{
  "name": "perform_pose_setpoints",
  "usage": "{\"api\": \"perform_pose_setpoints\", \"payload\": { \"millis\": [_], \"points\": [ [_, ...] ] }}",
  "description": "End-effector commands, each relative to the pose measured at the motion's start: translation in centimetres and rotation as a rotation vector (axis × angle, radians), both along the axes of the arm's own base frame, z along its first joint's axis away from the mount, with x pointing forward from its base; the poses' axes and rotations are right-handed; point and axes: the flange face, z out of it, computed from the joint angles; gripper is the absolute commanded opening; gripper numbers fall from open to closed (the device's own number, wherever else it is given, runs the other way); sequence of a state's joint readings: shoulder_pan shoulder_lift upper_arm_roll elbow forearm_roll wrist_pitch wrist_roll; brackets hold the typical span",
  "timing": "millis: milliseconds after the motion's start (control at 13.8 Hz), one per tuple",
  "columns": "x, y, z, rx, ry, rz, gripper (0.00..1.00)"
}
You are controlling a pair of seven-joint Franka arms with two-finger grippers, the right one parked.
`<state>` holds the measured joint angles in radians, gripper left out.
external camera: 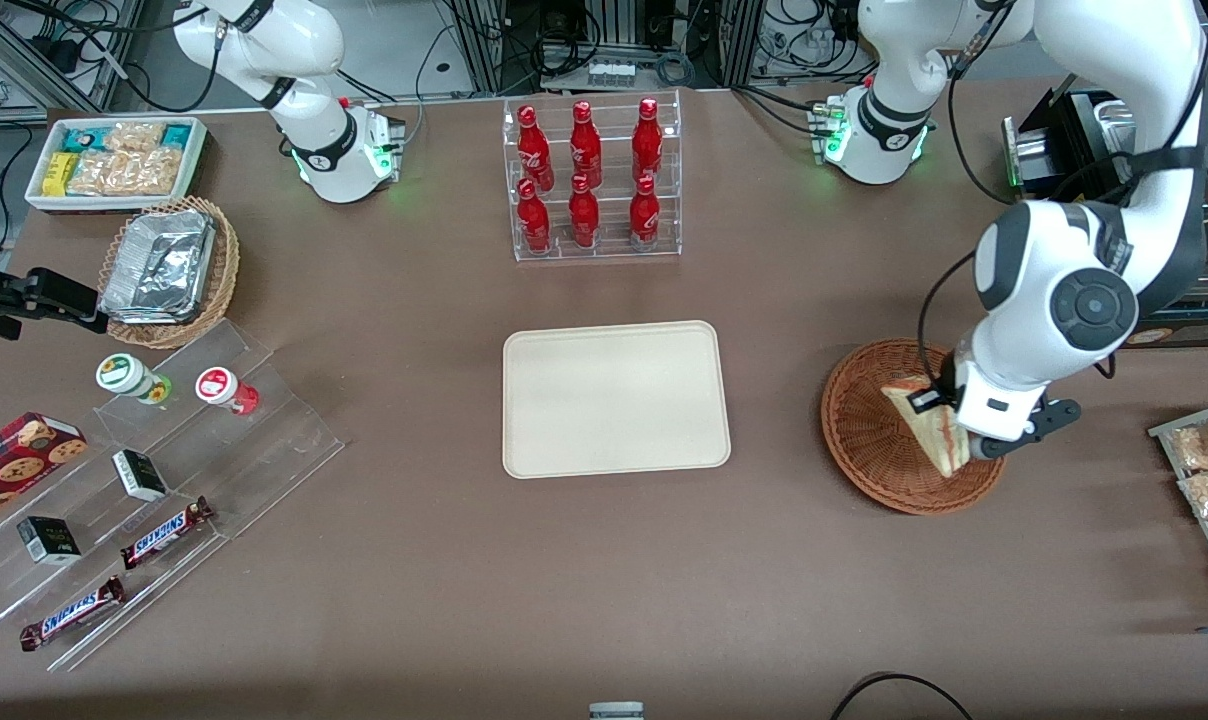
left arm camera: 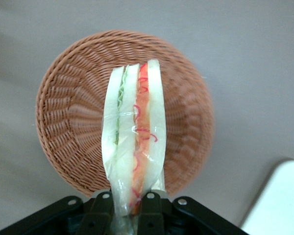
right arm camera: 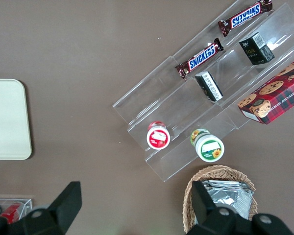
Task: Place sandwich from basket to tray
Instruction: 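Carry the sandwich with the left gripper over the cream tray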
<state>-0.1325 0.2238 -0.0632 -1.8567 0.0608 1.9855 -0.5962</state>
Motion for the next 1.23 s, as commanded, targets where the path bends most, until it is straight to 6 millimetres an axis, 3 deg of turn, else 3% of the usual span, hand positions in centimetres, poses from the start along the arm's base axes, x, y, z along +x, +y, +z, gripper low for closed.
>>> {"api": "perform_pose_setpoints", "payload": {
  "millis": [0,145,290,363,581,798,1161],
  "points": [
    [0.8,-4.7,3.3,0.016,-0.008,-0.059,0.00],
    [0.3,-9.1,5.1,0.011,-0.009,-0.120,0.00],
    [0.1,-12.2,6.1,0.009,-0.009,-0.166,0.00],
    [-0.4,-14.7,6.1,0.009,0.005,-0.203,0.00],
    [-3.0,-22.0,3.6,0.025,0.046,-0.295,0.00],
    [-3.8,-27.8,1.7,0.022,0.036,-0.312,0.00],
    [-5.6,-36.3,-4.2,-0.009,0.052,-0.411,0.00]
  ]
}}
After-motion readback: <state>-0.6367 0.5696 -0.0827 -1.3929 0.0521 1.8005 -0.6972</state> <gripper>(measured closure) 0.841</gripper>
